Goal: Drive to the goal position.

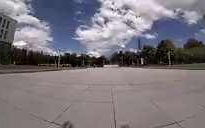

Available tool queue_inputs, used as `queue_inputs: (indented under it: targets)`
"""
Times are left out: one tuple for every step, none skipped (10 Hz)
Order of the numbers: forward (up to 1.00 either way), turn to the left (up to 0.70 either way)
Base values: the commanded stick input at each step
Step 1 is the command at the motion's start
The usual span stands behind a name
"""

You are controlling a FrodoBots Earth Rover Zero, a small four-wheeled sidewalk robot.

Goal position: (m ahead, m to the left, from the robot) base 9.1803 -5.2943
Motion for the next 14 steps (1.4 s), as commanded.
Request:
queue_inputs:
  targets:
    - [0.7, 0.0]
    - [0.7, 0.0]
    - [0.7, 0.0]
    - [0.7, 0.0]
    - [0.7, 0.0]
    - [0.7, 0.0]
    - [0.7, 0.0]
    - [0.7, 0.0]
    - [0.7, 0.0]
    - [0.7, 0.0]
    - [0.7, 0.0]
    - [0.7, 0.0]
    - [0.7, 0.0]
    - [0.7, 0.0]
